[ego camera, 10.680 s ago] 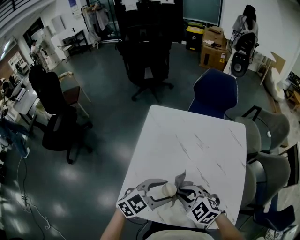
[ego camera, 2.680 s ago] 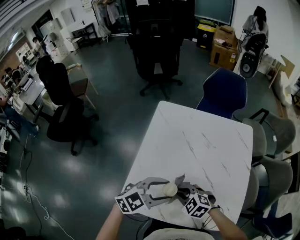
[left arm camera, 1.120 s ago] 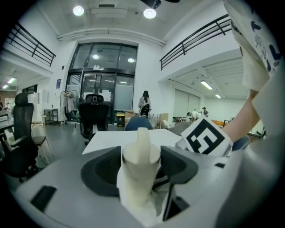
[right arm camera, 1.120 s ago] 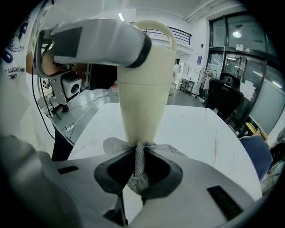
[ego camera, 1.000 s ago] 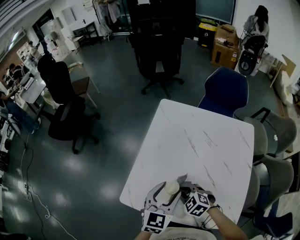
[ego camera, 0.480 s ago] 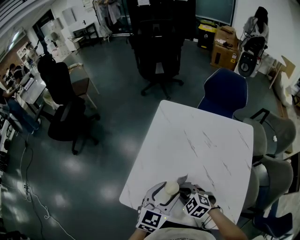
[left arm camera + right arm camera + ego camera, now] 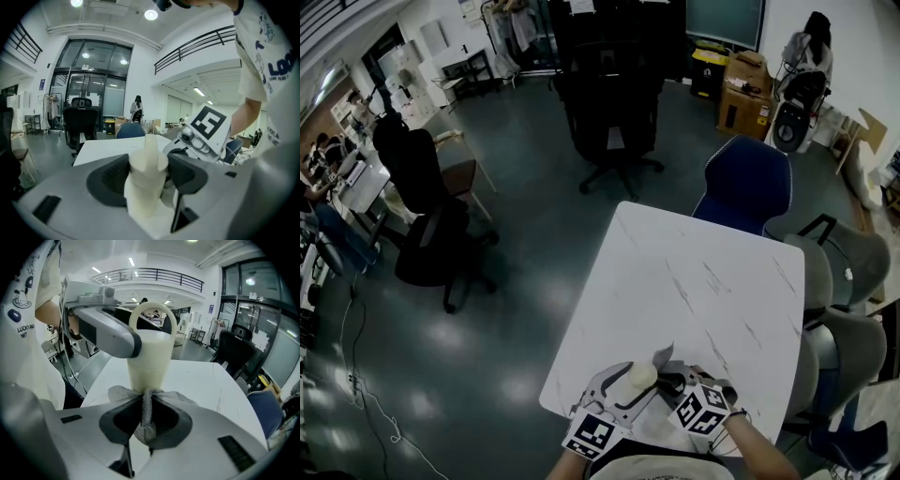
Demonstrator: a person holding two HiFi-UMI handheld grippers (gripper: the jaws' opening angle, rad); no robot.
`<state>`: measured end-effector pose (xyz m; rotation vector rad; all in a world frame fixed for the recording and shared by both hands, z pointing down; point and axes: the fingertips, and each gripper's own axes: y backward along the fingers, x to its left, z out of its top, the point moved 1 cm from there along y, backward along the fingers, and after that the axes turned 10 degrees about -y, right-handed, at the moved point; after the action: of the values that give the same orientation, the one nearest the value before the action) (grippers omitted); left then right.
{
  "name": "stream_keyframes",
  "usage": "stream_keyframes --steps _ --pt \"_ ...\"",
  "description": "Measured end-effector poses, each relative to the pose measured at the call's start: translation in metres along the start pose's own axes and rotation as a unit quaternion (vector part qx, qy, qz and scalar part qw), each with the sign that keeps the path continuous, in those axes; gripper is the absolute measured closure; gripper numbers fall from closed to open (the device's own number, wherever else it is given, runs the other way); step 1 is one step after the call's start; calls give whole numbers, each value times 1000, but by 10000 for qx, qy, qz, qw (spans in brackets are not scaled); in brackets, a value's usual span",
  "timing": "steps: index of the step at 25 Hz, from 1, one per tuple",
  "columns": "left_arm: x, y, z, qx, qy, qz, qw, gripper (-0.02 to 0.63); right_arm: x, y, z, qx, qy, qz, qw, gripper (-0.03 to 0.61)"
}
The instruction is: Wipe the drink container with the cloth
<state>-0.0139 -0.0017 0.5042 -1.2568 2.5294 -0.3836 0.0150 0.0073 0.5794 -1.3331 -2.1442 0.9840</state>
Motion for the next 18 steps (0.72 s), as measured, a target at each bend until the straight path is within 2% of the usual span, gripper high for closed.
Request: stream_keyframes --steps 10,18 --pt "-3 0 -2 -49 -240 -691 9973 348 2 20 13 -70 232 232 9994 522" --pt "-6 -3 -3 -16 -547 -1508 9871 348 -1 33 21 -101 509 249 9983 522"
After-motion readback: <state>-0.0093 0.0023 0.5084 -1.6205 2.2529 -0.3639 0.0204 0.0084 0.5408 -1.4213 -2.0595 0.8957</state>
